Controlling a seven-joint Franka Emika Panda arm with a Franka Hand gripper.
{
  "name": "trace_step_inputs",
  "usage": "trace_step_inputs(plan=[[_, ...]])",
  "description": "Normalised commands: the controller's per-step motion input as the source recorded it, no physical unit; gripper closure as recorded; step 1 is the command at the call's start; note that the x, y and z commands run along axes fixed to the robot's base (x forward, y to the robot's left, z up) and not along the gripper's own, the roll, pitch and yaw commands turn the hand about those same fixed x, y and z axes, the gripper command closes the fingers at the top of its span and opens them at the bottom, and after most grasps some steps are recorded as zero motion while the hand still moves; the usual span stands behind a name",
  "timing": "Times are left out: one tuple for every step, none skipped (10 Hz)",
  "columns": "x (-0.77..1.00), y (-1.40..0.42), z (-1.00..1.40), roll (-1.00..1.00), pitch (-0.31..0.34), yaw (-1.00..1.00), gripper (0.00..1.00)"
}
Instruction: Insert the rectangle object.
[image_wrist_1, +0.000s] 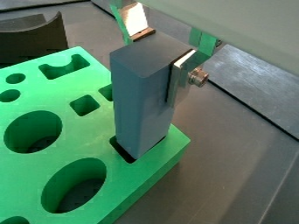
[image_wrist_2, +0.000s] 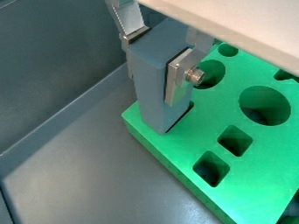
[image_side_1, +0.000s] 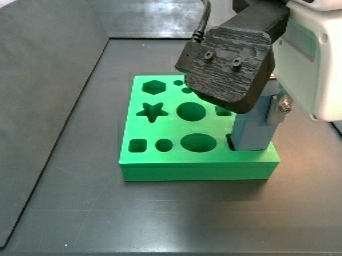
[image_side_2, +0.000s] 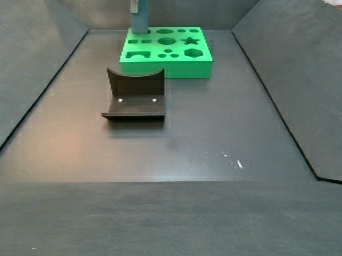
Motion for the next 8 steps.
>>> trace_step_inputs(plan=[[-0.34,0.13,-0.36,-0.03,0.0,-0.03,1.0],[-0.25,0.01,-0.33,0.0,0.0,-0.07,1.0],[0.0,0.0,-0.53,0.0,0.0,-0.07,1.0],[0.11,0.0,-0.59,0.0,0.0,-0.06,1.0],[0.14,0.0,-0.49,0.0,0.0,-0.02,1.0],[0.17,0.0,-0.35,0.0,0.0,0.0,1.0],[0.1,0.0,-0.17,0.0,0.0,0.0,1.0],[0.01,0.03,0.0,-0.02,0.017,0.0,1.0]])
